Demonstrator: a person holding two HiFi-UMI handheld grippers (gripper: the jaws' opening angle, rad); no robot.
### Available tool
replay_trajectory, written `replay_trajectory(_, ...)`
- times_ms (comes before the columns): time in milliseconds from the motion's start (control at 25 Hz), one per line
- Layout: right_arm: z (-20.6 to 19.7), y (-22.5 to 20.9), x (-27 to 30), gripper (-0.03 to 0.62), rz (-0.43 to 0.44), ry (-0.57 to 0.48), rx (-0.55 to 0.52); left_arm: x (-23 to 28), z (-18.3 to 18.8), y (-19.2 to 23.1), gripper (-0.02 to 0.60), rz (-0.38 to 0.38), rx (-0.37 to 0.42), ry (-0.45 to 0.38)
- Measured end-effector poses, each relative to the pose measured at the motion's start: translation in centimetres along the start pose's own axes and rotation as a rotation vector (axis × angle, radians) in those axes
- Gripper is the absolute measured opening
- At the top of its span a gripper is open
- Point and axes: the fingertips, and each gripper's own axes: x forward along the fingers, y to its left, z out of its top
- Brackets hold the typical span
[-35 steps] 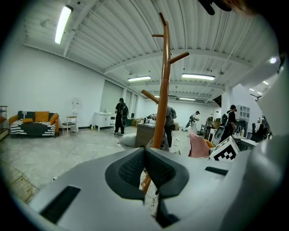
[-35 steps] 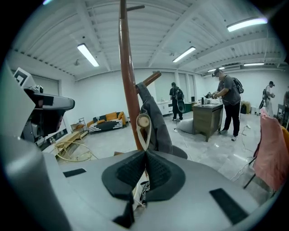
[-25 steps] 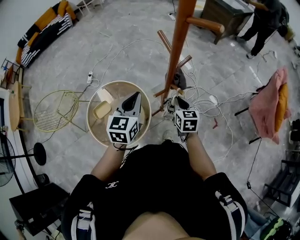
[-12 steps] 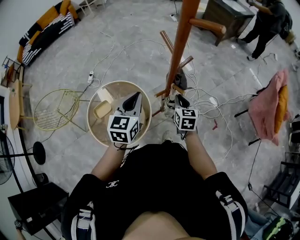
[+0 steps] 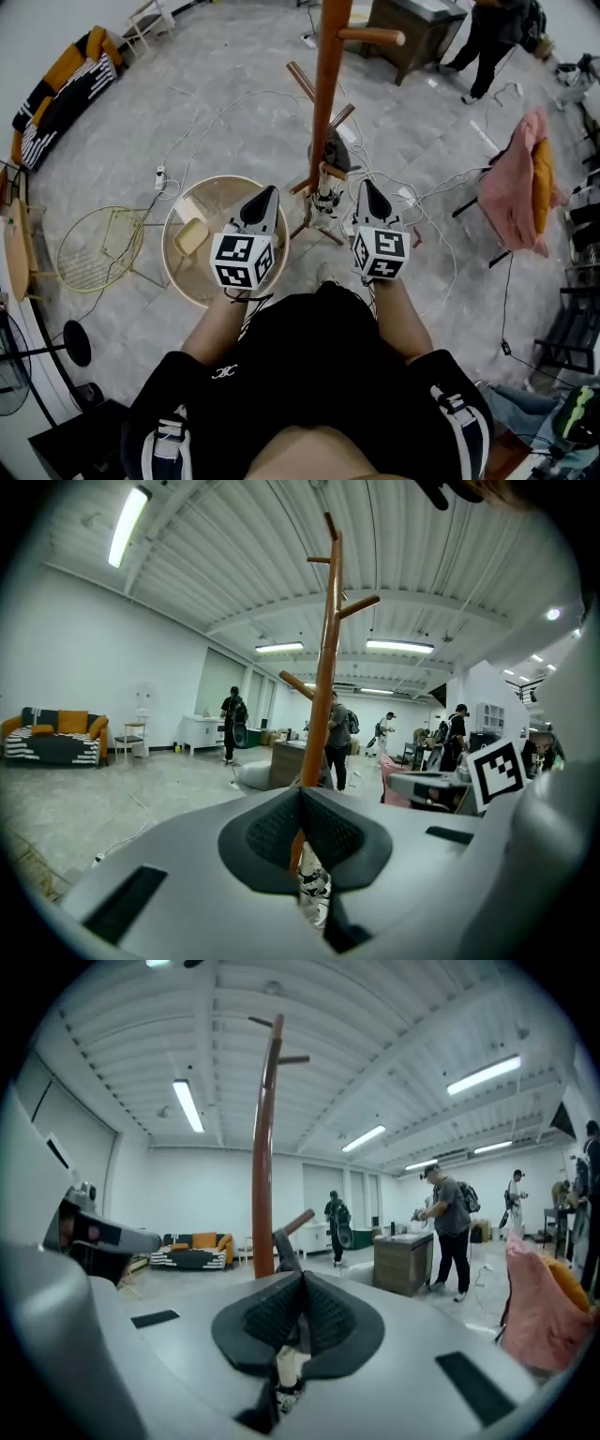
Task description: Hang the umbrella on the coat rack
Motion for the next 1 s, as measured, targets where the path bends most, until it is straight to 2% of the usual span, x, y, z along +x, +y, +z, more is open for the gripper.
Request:
replay_trajectory(160,4.6,0.3,-4.4,0.015,-0.029,-0.125,-0.02,-1.1,0.0,-1.9,0.017,-0.043,0.012,-0.009)
replay_trajectory(280,6.5,0.6,-6.9,0.014,-0.051,-0.169,-0.014,-1.8,0.0,-3.0,0.018,-0.078,0.02,-0.01)
replay_trajectory(640,6.0,3.1,-10.9,0.015,-0.047,-0.166,-0.01,-4.9,-0.3,-4.3,0.018,-0.106,0.032,-0.018)
replay_trajectory(1000,5.6,4.8,-11.7,0.015,-0.007,-0.168,-0.008,-6.7,-0.4,-3.9,0.018,-0.092,0.026,-0.029)
